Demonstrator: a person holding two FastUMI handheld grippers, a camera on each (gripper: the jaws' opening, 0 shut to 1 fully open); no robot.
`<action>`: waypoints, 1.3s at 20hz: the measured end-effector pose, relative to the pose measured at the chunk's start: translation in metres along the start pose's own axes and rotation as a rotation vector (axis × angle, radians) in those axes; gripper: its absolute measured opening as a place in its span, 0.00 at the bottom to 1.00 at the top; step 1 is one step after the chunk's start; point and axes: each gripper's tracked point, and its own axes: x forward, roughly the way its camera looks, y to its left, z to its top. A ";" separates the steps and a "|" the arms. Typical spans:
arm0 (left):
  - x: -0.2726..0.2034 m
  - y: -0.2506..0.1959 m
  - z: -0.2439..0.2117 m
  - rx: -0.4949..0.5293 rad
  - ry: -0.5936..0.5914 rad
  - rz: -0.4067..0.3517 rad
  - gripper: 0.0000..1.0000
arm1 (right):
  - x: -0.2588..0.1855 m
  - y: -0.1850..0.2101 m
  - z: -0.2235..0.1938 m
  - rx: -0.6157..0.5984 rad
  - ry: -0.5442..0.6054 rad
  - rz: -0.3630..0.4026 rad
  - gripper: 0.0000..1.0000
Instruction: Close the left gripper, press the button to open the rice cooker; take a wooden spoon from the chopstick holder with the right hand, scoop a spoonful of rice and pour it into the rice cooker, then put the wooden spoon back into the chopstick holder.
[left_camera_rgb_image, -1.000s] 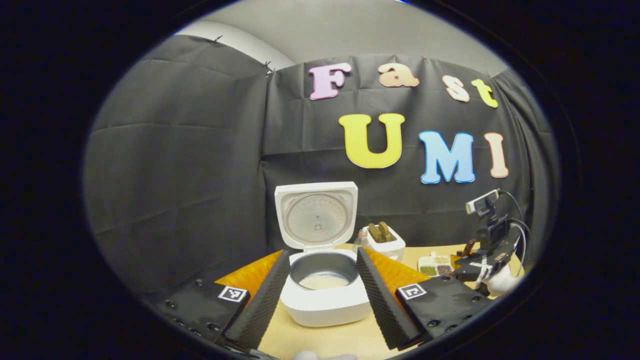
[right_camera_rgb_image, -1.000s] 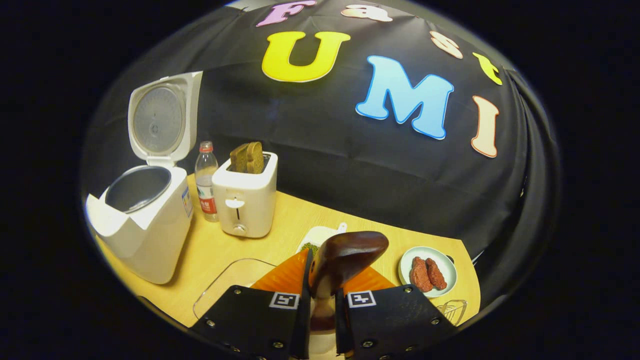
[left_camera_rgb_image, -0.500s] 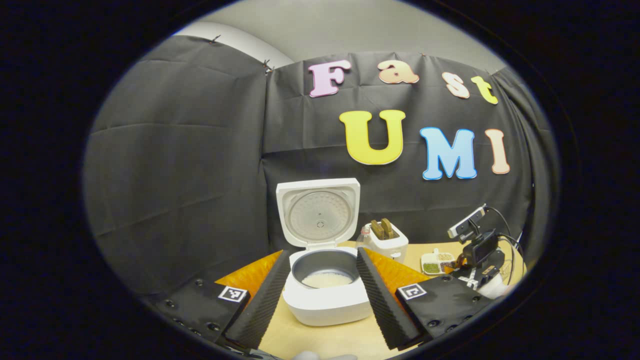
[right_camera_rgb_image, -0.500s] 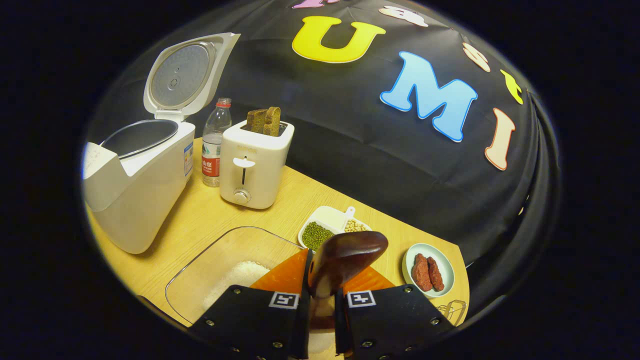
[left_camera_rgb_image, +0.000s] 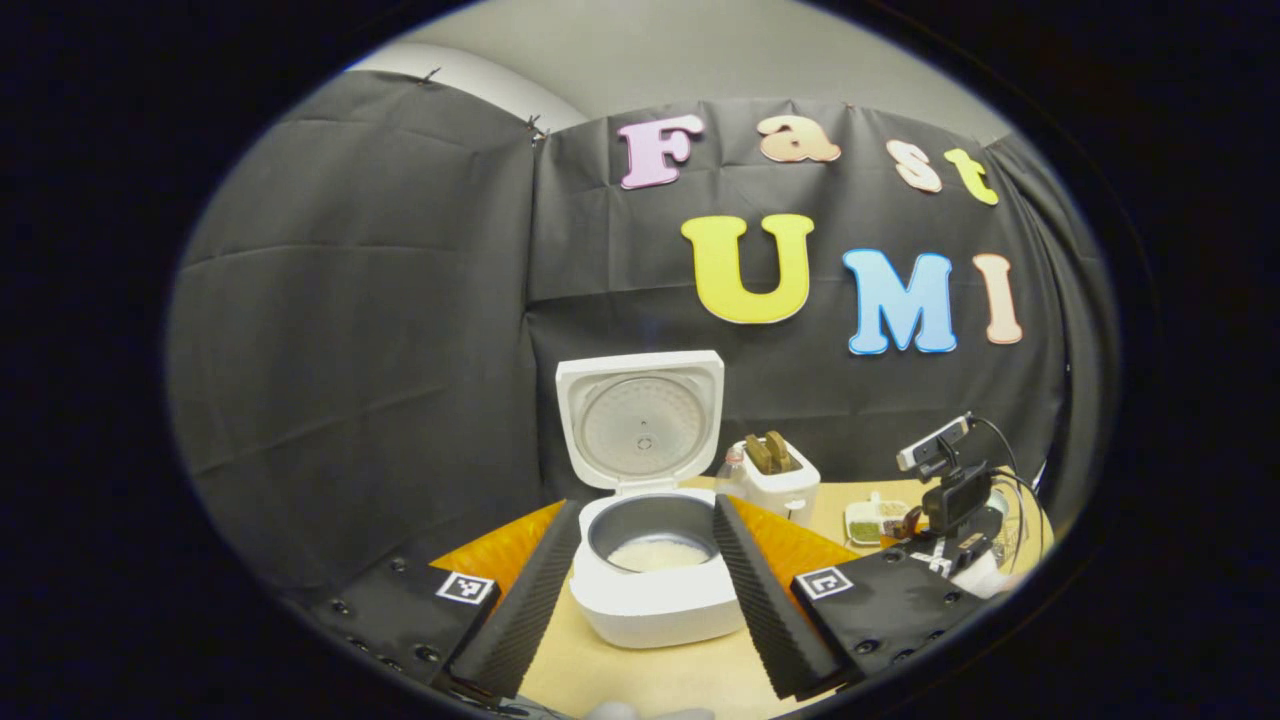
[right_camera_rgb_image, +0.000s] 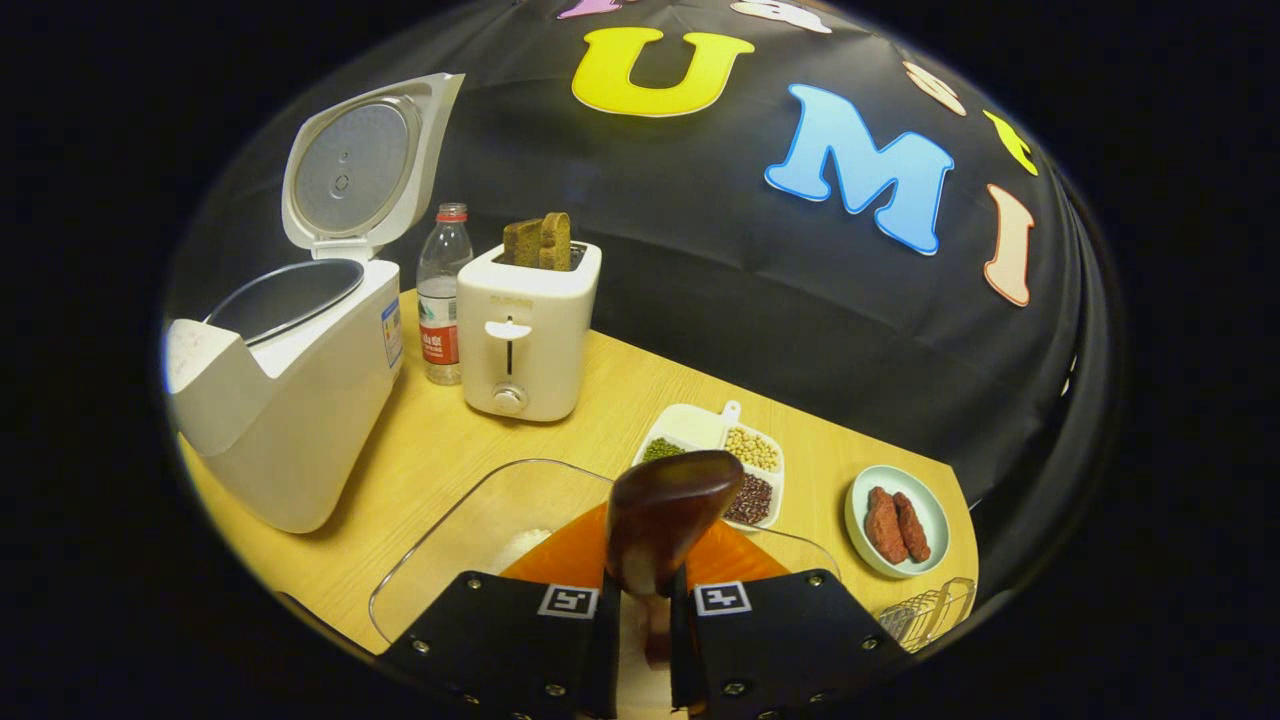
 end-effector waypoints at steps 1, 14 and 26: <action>0.000 0.002 0.001 0.001 0.002 0.002 0.94 | -0.001 0.002 0.001 0.016 -0.001 0.013 0.21; -0.001 0.011 0.006 0.034 -0.004 -0.001 0.97 | -0.009 0.030 0.014 0.722 -0.004 0.272 0.21; 0.003 0.006 0.025 0.064 -0.029 -0.022 0.96 | -0.023 -0.024 0.012 1.179 -0.081 0.347 0.21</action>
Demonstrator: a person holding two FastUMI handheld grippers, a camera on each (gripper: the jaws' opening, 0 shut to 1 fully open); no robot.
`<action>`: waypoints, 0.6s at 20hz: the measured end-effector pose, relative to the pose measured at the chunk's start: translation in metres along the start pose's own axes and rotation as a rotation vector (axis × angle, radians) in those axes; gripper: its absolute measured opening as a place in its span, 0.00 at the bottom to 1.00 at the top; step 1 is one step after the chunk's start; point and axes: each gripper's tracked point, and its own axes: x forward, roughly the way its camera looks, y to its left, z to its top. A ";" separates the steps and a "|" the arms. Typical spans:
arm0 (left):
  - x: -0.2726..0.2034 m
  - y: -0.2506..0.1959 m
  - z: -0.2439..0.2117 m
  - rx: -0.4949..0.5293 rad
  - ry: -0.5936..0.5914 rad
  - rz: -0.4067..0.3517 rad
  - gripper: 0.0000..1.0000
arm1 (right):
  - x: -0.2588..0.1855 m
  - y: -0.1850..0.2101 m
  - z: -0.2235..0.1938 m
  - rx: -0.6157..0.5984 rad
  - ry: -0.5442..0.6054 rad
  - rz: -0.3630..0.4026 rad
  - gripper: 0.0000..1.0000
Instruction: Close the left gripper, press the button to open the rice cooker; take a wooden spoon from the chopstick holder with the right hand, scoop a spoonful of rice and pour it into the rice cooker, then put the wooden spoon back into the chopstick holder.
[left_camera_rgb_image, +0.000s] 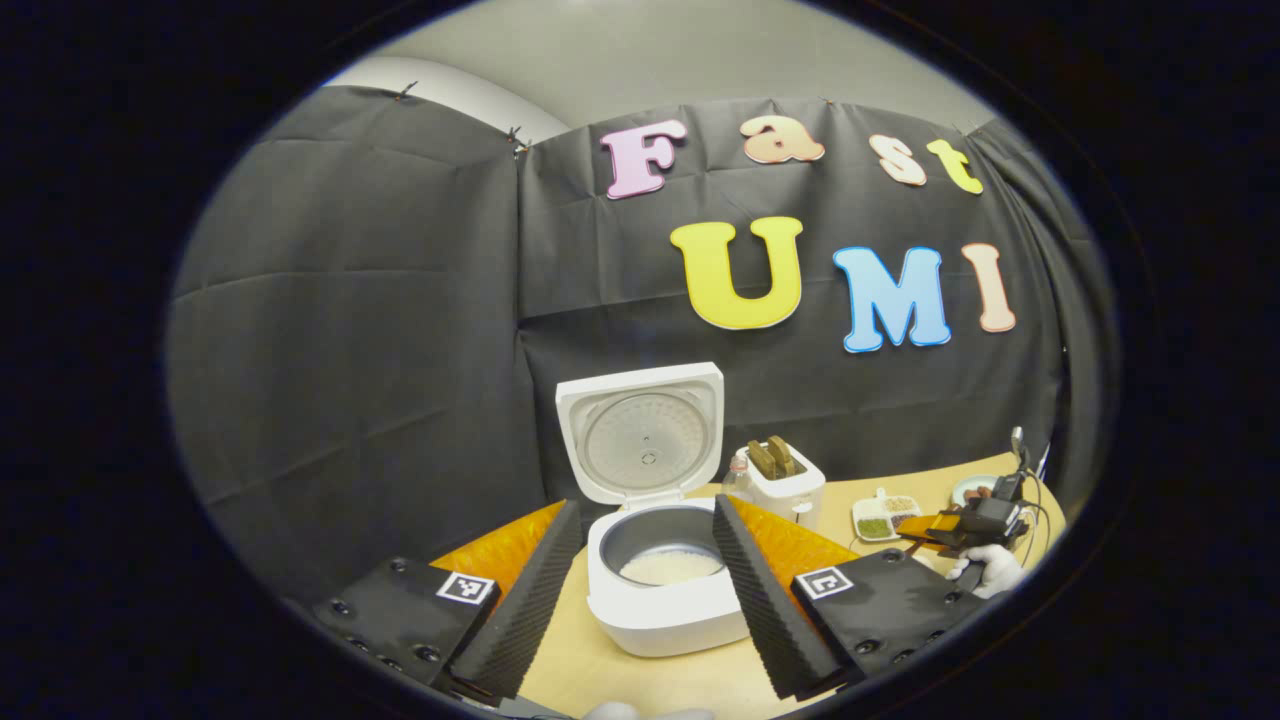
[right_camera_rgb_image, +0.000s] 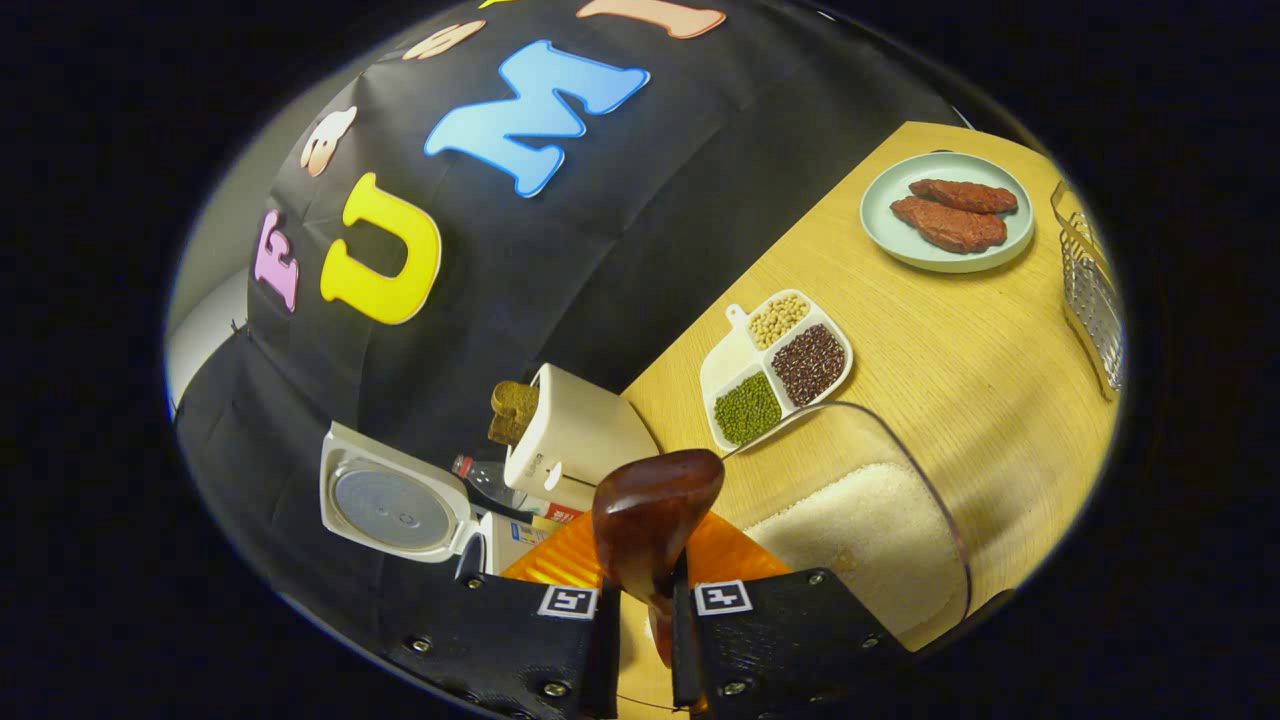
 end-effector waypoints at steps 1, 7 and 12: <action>0.001 -0.001 0.003 0.003 -0.004 -0.003 0.96 | -0.005 -0.002 0.007 0.043 -0.016 0.009 0.21; 0.004 -0.009 0.014 0.025 -0.029 -0.023 0.96 | -0.034 -0.020 0.049 0.198 -0.125 0.030 0.21; 0.005 -0.016 0.010 0.015 -0.025 -0.040 0.96 | -0.046 -0.012 0.061 0.220 -0.154 0.050 0.21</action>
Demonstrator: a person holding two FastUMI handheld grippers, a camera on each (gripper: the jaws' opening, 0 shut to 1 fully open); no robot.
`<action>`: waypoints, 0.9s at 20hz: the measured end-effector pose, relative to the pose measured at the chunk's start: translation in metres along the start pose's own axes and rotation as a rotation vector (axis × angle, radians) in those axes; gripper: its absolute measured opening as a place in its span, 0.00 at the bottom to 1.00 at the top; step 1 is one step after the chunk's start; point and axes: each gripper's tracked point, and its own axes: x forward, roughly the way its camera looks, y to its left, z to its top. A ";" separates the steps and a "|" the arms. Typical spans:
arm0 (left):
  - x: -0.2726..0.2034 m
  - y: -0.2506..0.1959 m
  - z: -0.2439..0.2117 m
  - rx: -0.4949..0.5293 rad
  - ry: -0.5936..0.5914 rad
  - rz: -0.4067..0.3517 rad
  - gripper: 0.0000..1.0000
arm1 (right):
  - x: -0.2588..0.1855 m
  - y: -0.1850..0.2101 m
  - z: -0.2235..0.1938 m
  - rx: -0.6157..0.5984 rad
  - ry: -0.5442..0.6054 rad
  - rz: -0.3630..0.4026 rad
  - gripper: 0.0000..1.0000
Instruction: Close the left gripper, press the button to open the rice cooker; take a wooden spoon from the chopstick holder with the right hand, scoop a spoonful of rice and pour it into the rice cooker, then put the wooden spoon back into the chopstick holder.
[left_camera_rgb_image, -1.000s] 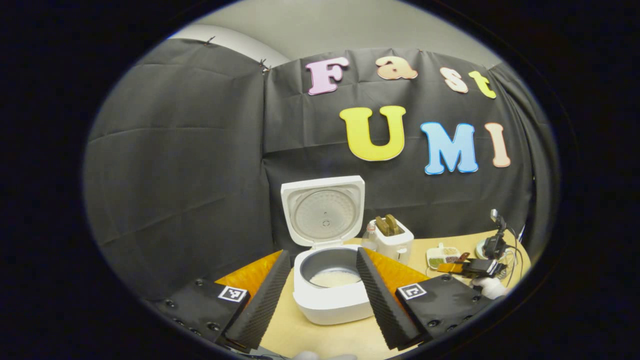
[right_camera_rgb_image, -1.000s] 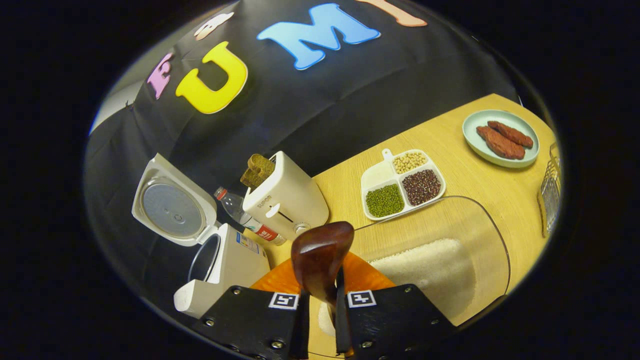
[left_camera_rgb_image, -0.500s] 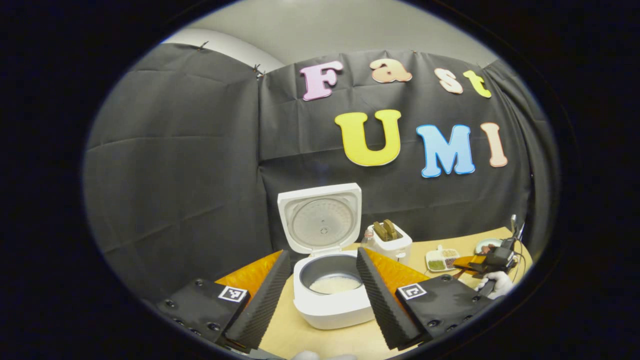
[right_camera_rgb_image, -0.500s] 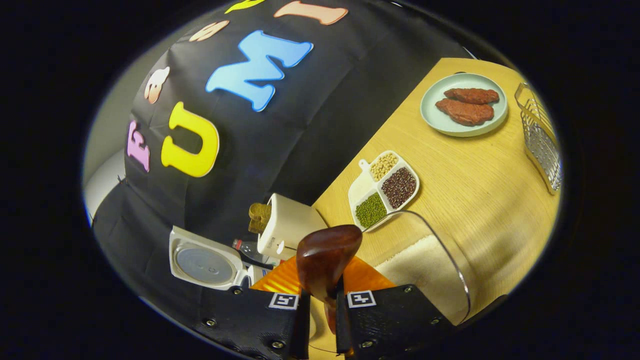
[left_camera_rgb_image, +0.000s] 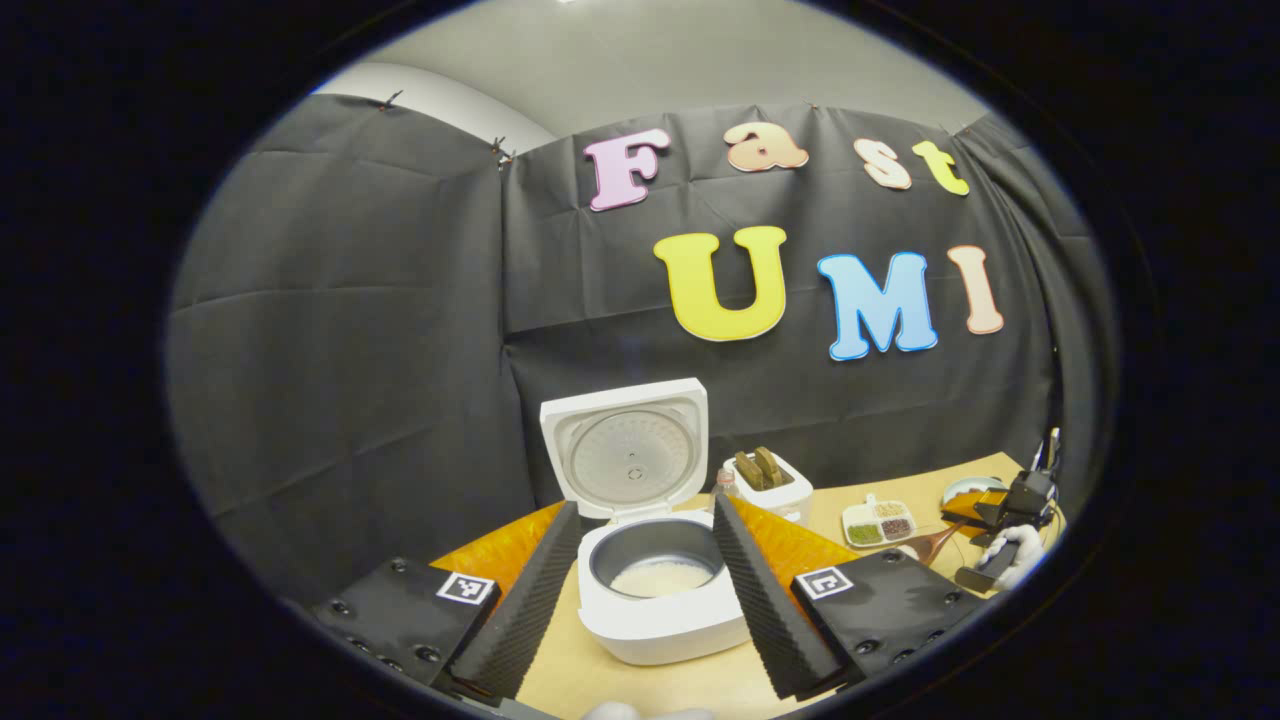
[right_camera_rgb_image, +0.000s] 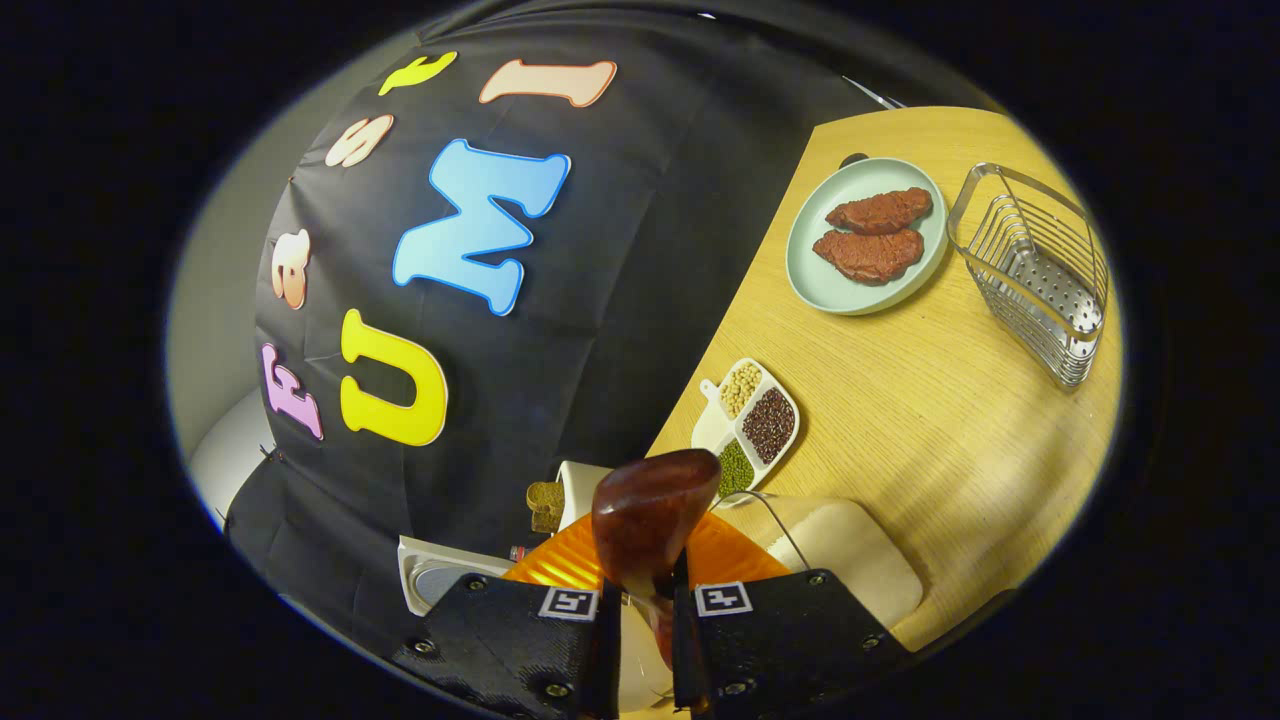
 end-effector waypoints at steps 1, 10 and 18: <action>0.001 0.001 -0.001 0.000 0.000 0.002 0.96 | 0.000 0.004 0.000 0.006 0.001 0.009 0.21; -0.004 0.021 -0.016 -0.031 0.003 0.016 0.96 | -0.013 0.099 -0.003 -0.043 0.004 0.078 0.21; -0.008 0.052 -0.041 -0.066 0.015 0.059 0.97 | 0.006 0.200 -0.064 -0.099 0.068 0.116 0.21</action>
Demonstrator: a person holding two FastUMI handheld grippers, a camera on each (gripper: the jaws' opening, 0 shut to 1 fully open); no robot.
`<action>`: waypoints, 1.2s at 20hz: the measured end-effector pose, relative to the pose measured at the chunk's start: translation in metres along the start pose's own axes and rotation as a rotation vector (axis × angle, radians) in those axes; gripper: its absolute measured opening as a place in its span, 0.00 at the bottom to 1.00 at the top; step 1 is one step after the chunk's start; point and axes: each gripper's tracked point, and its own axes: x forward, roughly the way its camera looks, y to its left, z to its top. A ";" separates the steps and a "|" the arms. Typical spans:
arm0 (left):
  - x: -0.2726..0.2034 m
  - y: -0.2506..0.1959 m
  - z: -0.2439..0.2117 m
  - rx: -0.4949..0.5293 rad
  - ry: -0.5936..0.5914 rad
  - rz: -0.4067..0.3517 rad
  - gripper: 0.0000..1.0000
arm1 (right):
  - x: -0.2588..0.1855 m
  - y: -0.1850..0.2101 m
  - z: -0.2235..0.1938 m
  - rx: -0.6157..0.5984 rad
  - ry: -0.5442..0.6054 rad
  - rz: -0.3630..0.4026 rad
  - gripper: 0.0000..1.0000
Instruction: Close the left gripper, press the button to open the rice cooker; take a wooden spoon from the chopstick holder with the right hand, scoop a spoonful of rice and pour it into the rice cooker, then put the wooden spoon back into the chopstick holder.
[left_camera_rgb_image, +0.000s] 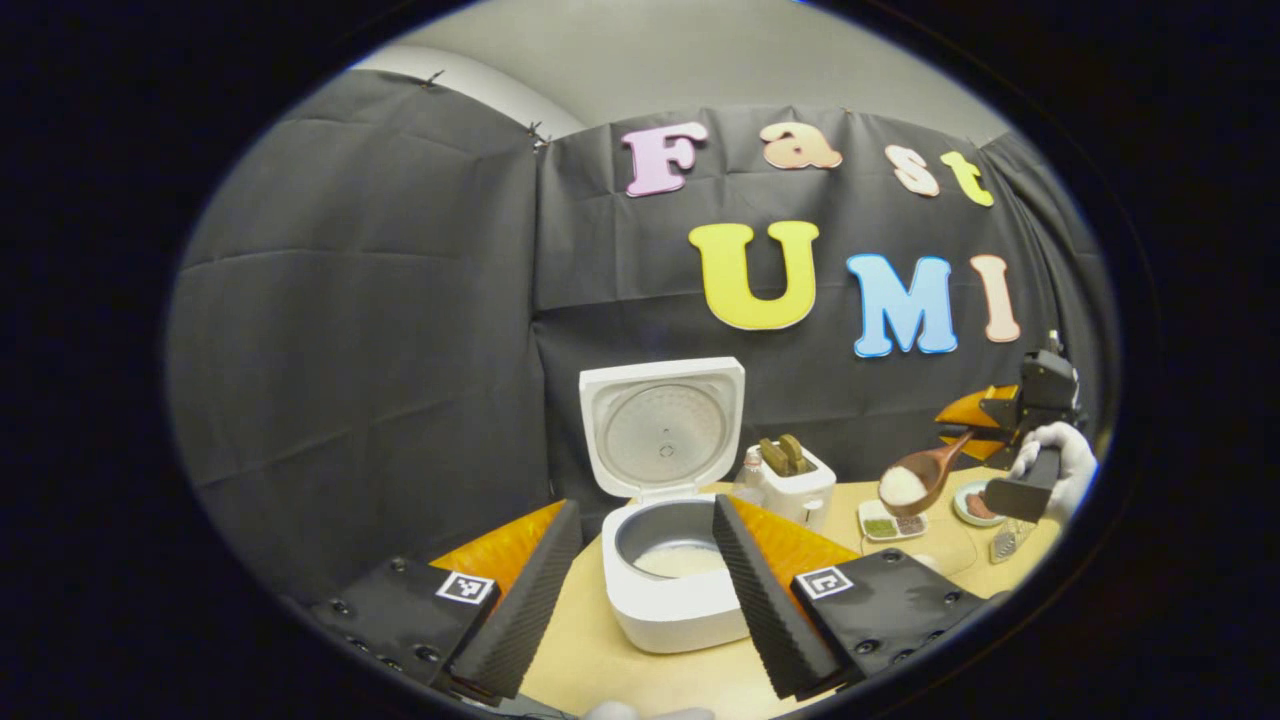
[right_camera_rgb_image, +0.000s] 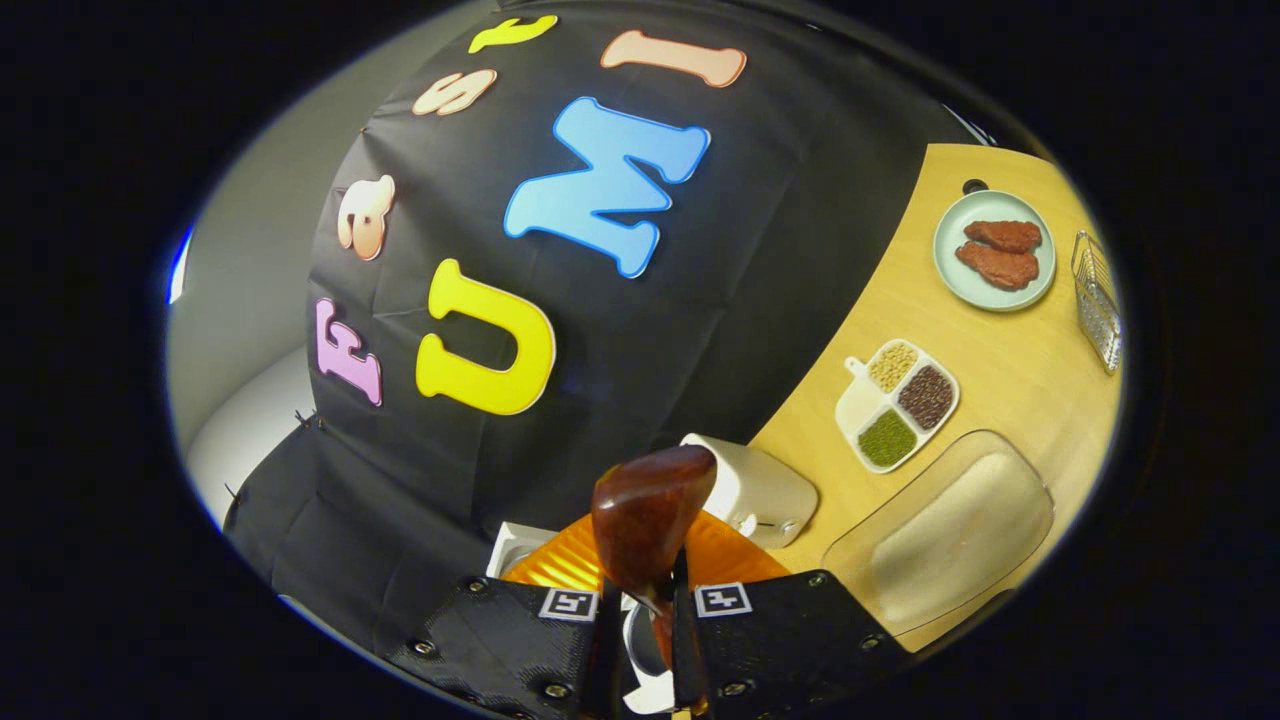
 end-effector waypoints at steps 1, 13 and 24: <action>-0.001 0.005 -0.001 -0.001 -0.001 0.008 0.96 | 0.009 0.014 -0.009 -0.006 0.016 0.013 0.21; -0.019 0.062 -0.022 -0.075 0.038 0.132 0.94 | 0.094 0.089 -0.160 -0.116 0.186 0.083 0.21; -0.036 0.095 -0.034 -0.067 0.058 0.220 0.96 | 0.127 0.052 -0.201 -0.413 0.143 -0.016 0.21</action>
